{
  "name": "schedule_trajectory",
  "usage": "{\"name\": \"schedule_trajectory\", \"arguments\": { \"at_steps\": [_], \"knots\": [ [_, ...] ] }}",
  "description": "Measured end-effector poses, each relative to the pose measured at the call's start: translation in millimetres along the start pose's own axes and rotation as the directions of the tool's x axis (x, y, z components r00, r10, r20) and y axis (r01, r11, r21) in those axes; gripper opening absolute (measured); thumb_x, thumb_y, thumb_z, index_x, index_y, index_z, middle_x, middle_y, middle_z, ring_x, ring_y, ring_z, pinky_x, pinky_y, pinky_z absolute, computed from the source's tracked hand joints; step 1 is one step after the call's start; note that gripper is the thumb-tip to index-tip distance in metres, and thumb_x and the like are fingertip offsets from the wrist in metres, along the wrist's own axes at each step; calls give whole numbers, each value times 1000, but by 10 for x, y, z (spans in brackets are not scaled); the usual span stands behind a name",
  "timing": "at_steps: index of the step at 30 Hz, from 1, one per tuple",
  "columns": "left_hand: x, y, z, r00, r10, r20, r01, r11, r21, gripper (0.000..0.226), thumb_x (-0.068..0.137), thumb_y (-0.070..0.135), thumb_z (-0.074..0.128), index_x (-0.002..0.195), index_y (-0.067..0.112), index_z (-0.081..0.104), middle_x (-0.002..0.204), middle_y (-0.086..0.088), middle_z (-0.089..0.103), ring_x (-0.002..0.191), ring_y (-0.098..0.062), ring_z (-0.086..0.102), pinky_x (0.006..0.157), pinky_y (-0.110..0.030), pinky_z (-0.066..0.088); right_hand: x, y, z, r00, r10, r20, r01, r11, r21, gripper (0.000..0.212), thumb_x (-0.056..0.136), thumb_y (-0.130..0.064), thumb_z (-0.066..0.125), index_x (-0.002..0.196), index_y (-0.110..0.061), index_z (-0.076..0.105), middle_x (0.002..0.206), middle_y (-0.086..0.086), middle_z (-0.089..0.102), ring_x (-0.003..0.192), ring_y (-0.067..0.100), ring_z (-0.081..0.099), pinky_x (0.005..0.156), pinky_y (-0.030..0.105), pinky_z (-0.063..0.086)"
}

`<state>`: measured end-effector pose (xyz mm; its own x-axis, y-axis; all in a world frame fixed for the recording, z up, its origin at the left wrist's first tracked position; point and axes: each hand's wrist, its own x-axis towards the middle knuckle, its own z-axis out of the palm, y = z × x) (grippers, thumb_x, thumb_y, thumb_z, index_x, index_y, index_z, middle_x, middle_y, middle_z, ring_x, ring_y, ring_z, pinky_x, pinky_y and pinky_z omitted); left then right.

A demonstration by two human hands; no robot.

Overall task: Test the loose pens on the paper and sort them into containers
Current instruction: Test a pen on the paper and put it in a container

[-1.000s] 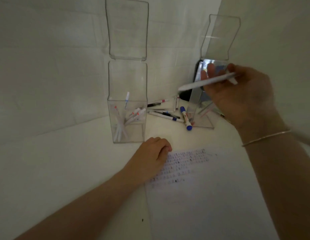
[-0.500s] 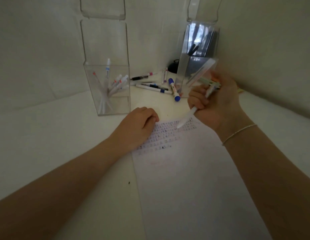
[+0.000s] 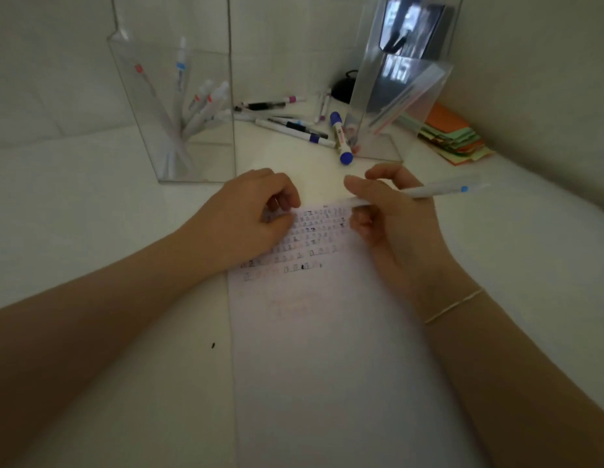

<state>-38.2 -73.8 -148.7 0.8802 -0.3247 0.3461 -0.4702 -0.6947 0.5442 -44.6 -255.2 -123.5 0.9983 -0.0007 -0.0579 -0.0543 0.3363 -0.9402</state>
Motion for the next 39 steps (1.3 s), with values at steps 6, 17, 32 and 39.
{"name": "schedule_trajectory", "arguments": {
  "at_steps": [6,17,32,39],
  "knots": [
    [-2,22,-5,1000,10,7,-10,999,46,10,84,16,62,93,21,63,88,4,55,82,-7,52,74,-17,40,-48,118,14,990,-98,97,126,927,-353,20,82,-14,69,67,-6,58,56,4,60,54,14,59,59,26,51],
    [-13,27,12,1000,0,2,0,999,53,10,84,19,59,91,21,65,93,4,56,86,-7,53,78,-18,42,-77,223,32,951,-308,-31,197,680,-706,32,77,-11,69,61,11,52,63,29,60,44,25,49,42,22,42],
    [-6,12,15,1000,-6,5,5,998,62,9,84,21,59,91,23,65,93,6,55,87,-6,52,76,-15,40,-89,228,35,950,-312,15,210,603,-769,29,79,-9,66,64,13,55,63,30,58,44,19,49,44,20,45],
    [-2,-10,25,1000,5,1,-5,998,68,9,84,21,59,91,23,65,93,6,55,86,-5,52,75,-13,39,-100,230,41,956,-292,32,213,615,-759,29,80,-10,67,62,10,56,60,28,60,37,16,50,40,20,46]
  ]
}}
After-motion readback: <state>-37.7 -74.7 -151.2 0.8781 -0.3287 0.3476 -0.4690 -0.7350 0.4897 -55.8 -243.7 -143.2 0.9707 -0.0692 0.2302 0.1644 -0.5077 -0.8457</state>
